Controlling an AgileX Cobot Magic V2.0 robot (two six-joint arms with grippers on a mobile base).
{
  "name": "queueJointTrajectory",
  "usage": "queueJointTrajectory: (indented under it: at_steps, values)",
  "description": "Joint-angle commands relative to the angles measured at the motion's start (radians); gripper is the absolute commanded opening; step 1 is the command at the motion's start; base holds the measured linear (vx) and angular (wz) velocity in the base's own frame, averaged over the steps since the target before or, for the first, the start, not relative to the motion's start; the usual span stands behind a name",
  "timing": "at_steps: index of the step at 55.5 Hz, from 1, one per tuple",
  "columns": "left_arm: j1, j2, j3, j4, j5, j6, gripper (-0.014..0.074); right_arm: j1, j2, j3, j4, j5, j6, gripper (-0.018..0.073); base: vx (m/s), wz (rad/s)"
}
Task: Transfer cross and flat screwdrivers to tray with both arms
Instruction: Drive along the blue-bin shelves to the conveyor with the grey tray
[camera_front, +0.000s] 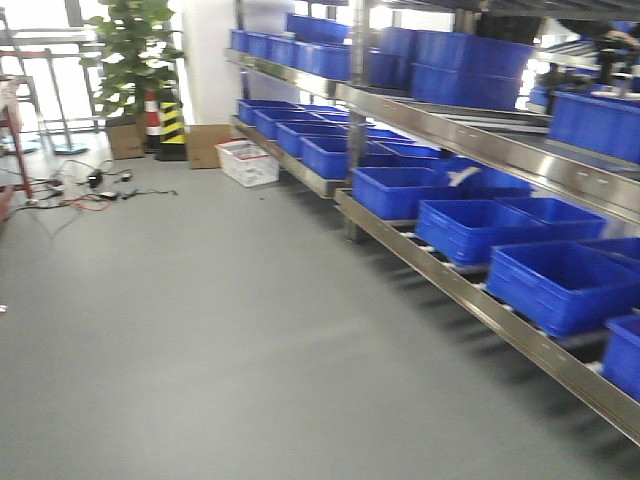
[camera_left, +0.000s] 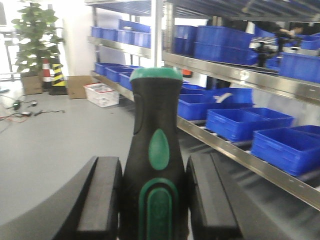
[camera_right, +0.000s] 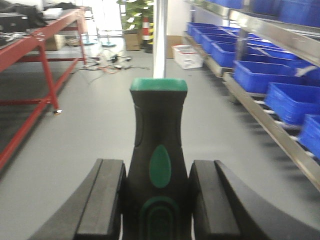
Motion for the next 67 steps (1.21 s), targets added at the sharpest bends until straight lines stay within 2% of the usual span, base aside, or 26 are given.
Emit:
queueJointTrajectory:
  at_steps: [1,37,67]
  values:
    - [-0.004,0.003,-0.026,-0.009,-0.097,-0.001,0.0,0.0,0.0,-0.03,0.037,-0.075,-0.005,-0.0008,0.54,0.46]
    - [-0.004,0.003,-0.026,-0.009,-0.097,-0.001,0.0,0.0,0.0,-0.03,0.037,-0.075,-0.005,-0.0008,0.57,0.35]
    - [-0.004,0.004,-0.026,-0.009,-0.097,-0.001,0.0,0.0,0.0,-0.03,0.037,-0.075,-0.005,-0.0008,0.6,-0.02]
